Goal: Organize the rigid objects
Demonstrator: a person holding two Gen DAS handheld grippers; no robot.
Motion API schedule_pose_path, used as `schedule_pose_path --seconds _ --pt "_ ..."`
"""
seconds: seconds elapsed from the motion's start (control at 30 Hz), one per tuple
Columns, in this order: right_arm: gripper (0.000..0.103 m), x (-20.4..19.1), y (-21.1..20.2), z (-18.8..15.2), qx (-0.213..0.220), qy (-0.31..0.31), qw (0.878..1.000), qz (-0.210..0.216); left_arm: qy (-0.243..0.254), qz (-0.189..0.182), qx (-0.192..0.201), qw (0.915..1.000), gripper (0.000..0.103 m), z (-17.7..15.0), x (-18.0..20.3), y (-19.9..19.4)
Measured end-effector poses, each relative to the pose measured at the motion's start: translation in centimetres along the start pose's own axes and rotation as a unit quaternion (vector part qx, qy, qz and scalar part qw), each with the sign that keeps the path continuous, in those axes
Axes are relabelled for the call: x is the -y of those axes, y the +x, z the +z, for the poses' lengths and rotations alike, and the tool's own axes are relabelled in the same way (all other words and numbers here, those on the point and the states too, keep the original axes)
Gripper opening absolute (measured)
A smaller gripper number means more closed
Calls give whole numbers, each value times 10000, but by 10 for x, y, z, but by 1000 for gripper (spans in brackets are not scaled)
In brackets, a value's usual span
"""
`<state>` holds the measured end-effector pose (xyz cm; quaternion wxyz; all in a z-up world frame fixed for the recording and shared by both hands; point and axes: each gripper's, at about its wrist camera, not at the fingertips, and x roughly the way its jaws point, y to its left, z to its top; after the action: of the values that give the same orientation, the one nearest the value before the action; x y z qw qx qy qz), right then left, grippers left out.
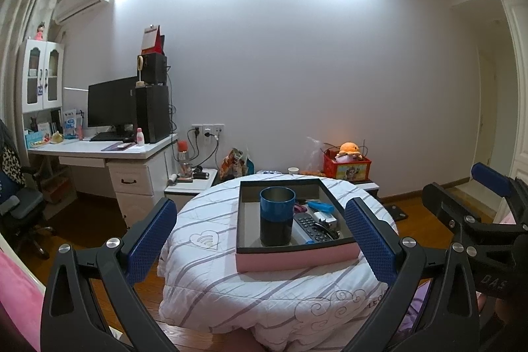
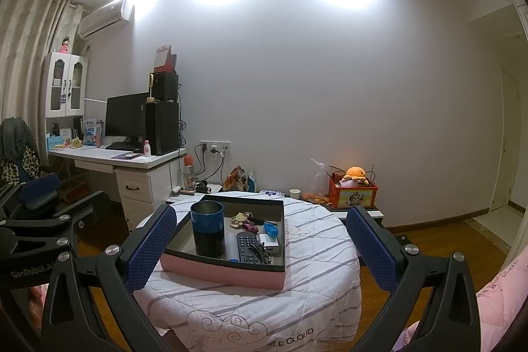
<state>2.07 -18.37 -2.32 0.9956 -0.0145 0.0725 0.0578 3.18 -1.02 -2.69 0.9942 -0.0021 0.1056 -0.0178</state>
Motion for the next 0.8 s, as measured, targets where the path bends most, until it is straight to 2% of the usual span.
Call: schedule_pose_path --seconds 0.8 --pt "103 -2 4 2 -31 -46 10000 38 9 19 -6 10000 103 -1 -4 1"
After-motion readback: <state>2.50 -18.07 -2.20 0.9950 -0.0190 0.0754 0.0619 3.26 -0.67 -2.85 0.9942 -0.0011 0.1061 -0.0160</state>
